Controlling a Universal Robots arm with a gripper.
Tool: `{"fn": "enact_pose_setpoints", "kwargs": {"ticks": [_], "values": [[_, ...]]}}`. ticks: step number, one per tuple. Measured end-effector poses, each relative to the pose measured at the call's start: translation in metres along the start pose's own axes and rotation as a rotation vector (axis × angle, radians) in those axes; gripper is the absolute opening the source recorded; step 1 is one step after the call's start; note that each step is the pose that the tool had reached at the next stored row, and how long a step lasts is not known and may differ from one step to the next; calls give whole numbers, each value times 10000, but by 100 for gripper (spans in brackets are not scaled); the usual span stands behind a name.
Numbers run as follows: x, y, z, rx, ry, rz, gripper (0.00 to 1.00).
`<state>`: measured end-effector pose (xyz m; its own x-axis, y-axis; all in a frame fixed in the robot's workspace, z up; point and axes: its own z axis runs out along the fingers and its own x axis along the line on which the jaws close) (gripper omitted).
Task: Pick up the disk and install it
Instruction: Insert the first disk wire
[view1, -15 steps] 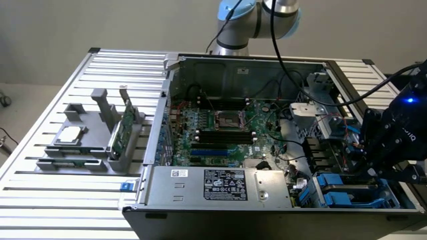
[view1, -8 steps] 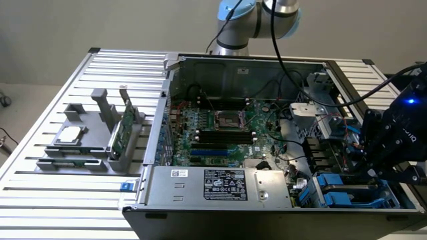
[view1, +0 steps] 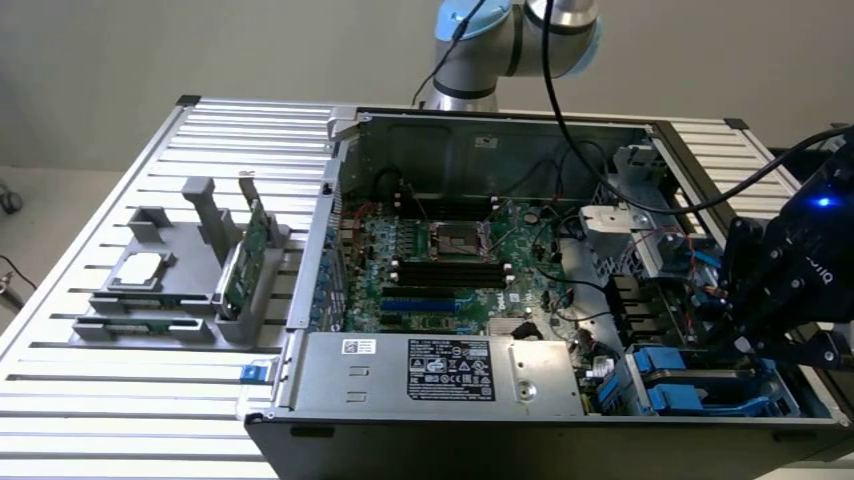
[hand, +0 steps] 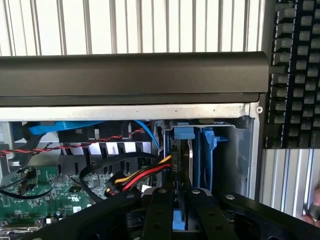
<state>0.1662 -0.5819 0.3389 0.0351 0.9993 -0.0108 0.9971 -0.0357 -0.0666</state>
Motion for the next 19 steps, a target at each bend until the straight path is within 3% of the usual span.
{"fn": "enact_pose_setpoints", "kwargs": {"ticks": [9, 19], "values": [[-5, 11, -10, 80, 61, -5, 16], [-20, 15, -11, 86, 87, -7, 16]]}}
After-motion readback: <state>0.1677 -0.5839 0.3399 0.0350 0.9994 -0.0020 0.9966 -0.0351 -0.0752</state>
